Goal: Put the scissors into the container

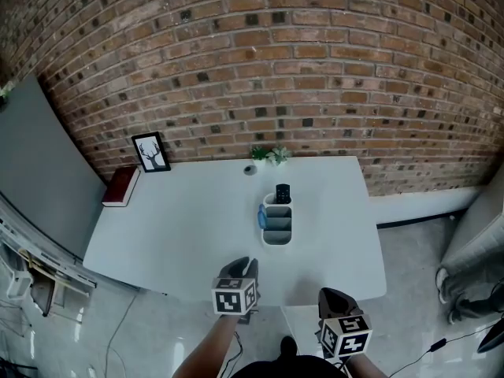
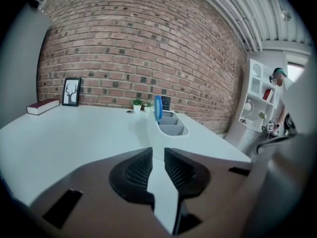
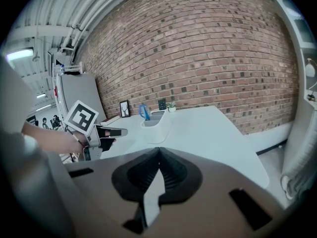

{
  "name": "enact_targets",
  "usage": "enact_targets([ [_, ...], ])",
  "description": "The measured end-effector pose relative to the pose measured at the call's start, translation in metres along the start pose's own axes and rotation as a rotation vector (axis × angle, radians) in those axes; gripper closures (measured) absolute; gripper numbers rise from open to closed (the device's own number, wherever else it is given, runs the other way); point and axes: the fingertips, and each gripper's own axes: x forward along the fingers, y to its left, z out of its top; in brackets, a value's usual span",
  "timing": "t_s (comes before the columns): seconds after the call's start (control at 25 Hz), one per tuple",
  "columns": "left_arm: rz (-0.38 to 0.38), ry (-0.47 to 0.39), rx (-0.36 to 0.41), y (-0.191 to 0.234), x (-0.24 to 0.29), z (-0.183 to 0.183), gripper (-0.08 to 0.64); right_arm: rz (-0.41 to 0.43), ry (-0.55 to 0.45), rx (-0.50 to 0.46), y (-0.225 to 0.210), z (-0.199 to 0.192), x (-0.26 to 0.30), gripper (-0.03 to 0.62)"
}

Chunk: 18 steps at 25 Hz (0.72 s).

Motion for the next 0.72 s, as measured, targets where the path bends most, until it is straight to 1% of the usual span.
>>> enact_targets([
  [0.28, -0.003, 0.004, -0.007, -0.006, -0.026, -0.018, 0.511, 0.01, -0.001, -0.01, 0.002, 0.002, 0.002, 0.592],
  [0.52, 0.012, 0.005, -0.043, -0.006, -0.047, -0.032, 0.521, 0.017, -0.006, -0.021, 0.006, 0.004, 0.003, 0.592],
  [0.72, 0.022, -0.023, -0.055, -0.004, -0.063, -0.032, 0.528, 0.02, -0.007, -0.028, 0.007, 0.004, 0.001, 0.592],
])
